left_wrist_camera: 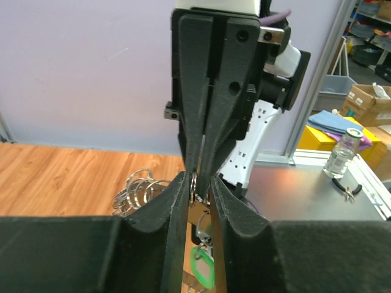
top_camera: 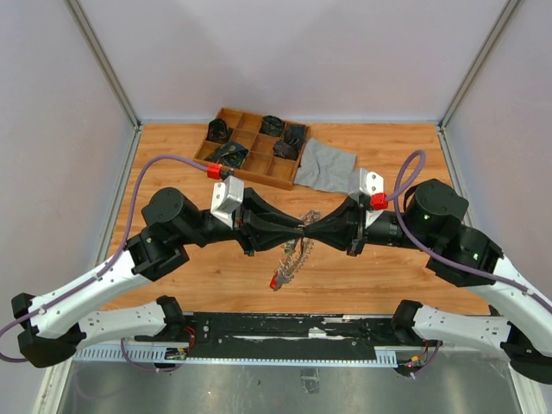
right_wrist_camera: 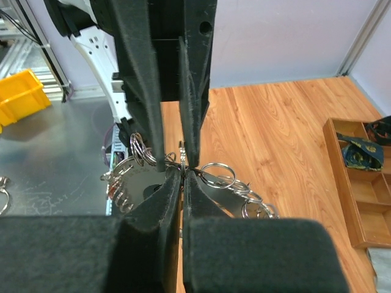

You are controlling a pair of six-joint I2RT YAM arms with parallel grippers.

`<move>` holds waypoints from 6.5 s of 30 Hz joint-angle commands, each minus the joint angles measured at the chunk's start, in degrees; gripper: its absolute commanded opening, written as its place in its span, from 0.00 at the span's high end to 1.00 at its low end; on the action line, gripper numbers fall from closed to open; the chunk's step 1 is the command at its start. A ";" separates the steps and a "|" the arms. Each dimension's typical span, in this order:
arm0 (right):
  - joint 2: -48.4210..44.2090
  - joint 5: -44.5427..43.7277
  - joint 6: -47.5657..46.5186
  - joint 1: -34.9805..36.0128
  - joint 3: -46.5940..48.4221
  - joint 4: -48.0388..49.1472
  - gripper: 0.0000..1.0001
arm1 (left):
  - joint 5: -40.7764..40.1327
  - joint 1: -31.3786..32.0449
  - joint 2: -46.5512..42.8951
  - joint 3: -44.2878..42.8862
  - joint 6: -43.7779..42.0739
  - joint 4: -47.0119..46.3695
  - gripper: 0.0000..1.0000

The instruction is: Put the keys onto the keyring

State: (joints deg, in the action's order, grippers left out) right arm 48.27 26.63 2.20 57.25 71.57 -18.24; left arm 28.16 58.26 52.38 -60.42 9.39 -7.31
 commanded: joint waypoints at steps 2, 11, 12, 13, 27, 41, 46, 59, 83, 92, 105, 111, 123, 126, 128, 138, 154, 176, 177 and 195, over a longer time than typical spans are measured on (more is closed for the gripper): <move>3.53 -0.49 -5.82 0.31 8.56 -10.40 1.00 | 1.55 0.22 0.31 -1.95 -0.09 -0.83 0.70; 12.16 -3.64 -12.82 0.31 23.64 -32.17 1.00 | -1.43 0.24 1.26 -4.15 -2.94 5.98 0.66; 13.18 -4.59 -13.37 0.31 25.04 -34.39 1.00 | -2.69 0.27 1.50 -4.77 -3.46 7.44 0.66; 14.21 -5.61 -14.10 0.31 26.40 -36.71 1.00 | -4.06 0.24 2.02 -5.70 -4.02 9.17 0.65; 23.43 -11.76 -15.50 0.40 37.74 -52.42 1.00 | -8.03 0.21 8.45 -13.02 -12.89 24.88 0.61; 24.68 -10.29 -15.00 0.40 36.83 -52.01 1.00 | -5.63 0.26 11.50 -14.84 -14.57 27.08 0.66; 24.94 -10.11 -14.84 0.40 36.29 -51.56 1.00 | -5.03 0.31 11.47 -14.99 -14.64 27.17 0.69; 23.96 -9.46 -13.46 0.40 34.24 -48.31 1.00 | -1.80 0.77 11.49 -13.54 -13.73 24.96 0.72; 22.95 -9.49 -12.72 0.40 33.90 -47.44 1.00 | -3.39 0.82 11.06 -12.68 -14.28 24.45 0.75; 22.81 -9.73 -12.81 0.40 33.72 -46.84 1.00 | -3.29 0.87 11.08 -12.45 -14.32 24.67 0.88; 19.76 -11.87 -11.59 0.40 31.28 -42.40 1.00 | -5.28 0.89 8.93 -10.99 -13.08 22.04 1.00; 14.32 -13.86 -9.13 0.29 27.02 -35.65 0.83 | -6.17 0.88 6.95 -9.15 -10.22 18.14 0.99; -0.45 -15.00 -1.60 0.32 7.87 -12.97 0.73 | -9.08 0.84 0.88 -2.40 -3.91 5.47 1.00; -2.85 -12.95 -1.34 0.32 4.42 -8.10 0.70 | -8.85 0.88 -0.84 -1.08 -2.32 2.36 0.99; -4.29 -12.75 0.22 0.32 2.34 -4.38 0.68 | -9.08 0.86 -2.13 -0.01 -1.12 0.00 0.99; -9.41 -23.42 25.45 0.31 -7.40 12.95 0.65 | -11.72 0.89 -3.95 1.36 -0.24 -2.73 1.00; -5.28 -19.63 40.45 0.32 -11.78 18.78 0.62 | -13.22 0.87 -3.69 1.36 -0.72 -2.66 0.99; -5.18 -17.79 39.72 0.31 -11.26 15.94 0.97 | -13.66 0.89 -3.71 1.28 -1.09 -2.25 0.99; -5.27 -17.89 39.58 0.27 -11.34 15.84 0.99 | -13.76 0.89 -3.79 1.27 -1.11 -2.22 0.99; -3.53 -17.62 40.01 0.33 -12.84 14.75 0.99 | -13.62 0.89 -3.80 1.10 -1.28 -2.53 0.99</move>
State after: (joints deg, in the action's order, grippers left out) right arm 44.12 8.58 41.74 57.25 59.61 -4.34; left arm 15.05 58.65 49.34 -58.48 8.82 -5.45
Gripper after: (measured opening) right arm 0.011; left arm 0.011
